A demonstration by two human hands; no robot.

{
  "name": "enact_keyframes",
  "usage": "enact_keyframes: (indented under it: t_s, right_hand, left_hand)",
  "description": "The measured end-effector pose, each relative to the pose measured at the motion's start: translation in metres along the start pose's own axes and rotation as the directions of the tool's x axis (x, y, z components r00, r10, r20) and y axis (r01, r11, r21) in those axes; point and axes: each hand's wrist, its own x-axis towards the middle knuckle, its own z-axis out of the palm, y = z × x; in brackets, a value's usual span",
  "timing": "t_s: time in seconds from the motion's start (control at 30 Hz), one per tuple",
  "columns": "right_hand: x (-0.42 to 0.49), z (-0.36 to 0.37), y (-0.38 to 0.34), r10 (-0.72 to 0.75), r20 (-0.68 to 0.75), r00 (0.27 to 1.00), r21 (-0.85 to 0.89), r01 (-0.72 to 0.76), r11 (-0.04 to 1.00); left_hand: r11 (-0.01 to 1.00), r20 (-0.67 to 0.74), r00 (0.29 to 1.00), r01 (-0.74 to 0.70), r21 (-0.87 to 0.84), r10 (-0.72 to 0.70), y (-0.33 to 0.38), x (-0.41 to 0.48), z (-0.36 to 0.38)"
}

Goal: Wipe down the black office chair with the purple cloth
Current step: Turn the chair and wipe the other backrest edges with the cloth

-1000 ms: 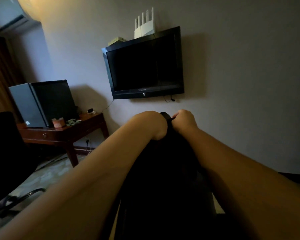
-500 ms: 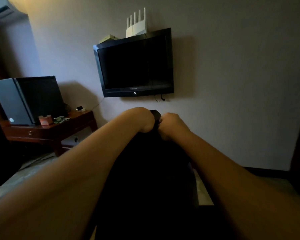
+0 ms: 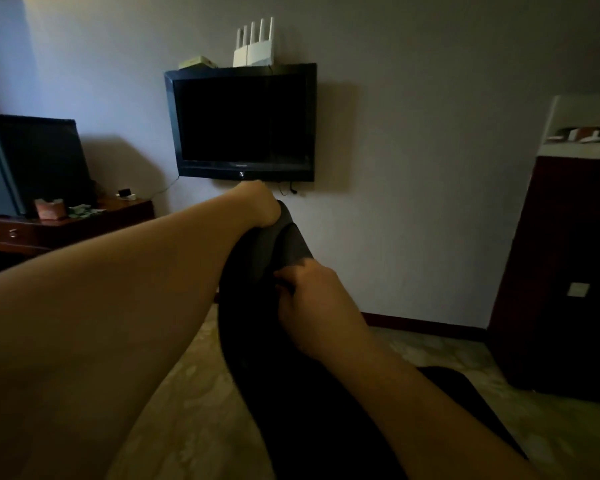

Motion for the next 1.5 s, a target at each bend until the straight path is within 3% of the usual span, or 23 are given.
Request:
enact_keyframes:
  t_s: [0.13,0.23,0.33,0.43,0.57,0.67,0.77,1.0,1.17,1.4,1.5]
  right_hand:
    - [0.025,0.003,0.005,0.036,-0.075,0.997,-0.014,-0.037,0.999]
    - [0.055,0.01,0.014,0.112,-0.073,0.991,-0.017,-0.114,0.993]
    - [0.078,0.017,0.02,0.174,-0.114,0.978,-0.05,-0.18,0.982]
    - [0.09,0.02,0.019,0.2,-0.107,0.974,-0.085,-0.21,0.974]
    - [0.091,0.011,0.011,0.182,-0.013,0.983,-0.155,-0.182,0.971]
    - [0.066,0.012,0.002,0.108,0.008,0.994,-0.176,-0.105,0.979]
    - [0.027,0.029,-0.007,-0.052,-0.136,0.989,-0.082,0.041,0.996]
    - [-0.012,0.075,-0.007,-0.26,-0.338,0.904,-0.119,0.233,0.965]
    - [-0.042,0.097,0.022,-0.412,-0.33,0.849,-0.12,0.395,0.911]
    - [-0.077,0.137,0.067,-0.397,-0.396,0.828,-0.192,0.348,0.918]
    - [-0.084,0.152,0.073,-0.349,-0.433,0.831,-0.166,0.308,0.937]
  left_hand:
    - [0.999,0.128,0.991,0.034,0.035,-0.039,0.001,-0.046,-0.005]
    - [0.99,0.185,0.982,-0.059,0.125,0.035,-0.015,-0.076,-0.012]
    - [0.998,0.15,0.988,-0.051,0.034,0.045,-0.027,-0.104,-0.007]
    - [0.983,-0.012,1.0,-0.016,-0.18,0.014,-0.037,-0.115,0.005]
    - [0.941,0.019,0.998,0.06,-0.333,-0.057,-0.032,-0.109,0.003]
    - [0.946,-0.002,0.999,0.046,-0.32,-0.049,-0.035,-0.097,0.004]
    - [0.959,-0.05,0.999,-0.004,-0.284,-0.01,-0.048,-0.084,0.01]
    - [0.933,-0.158,0.987,-0.044,-0.357,-0.013,-0.063,-0.066,0.014]
    - [0.864,-0.187,0.98,-0.038,-0.502,-0.065,-0.073,-0.06,0.022]
    - [0.815,-0.355,0.93,-0.135,-0.564,-0.092,-0.078,-0.084,0.045]
    - [0.723,-0.374,0.92,-0.178,-0.668,-0.119,-0.082,-0.107,0.062]
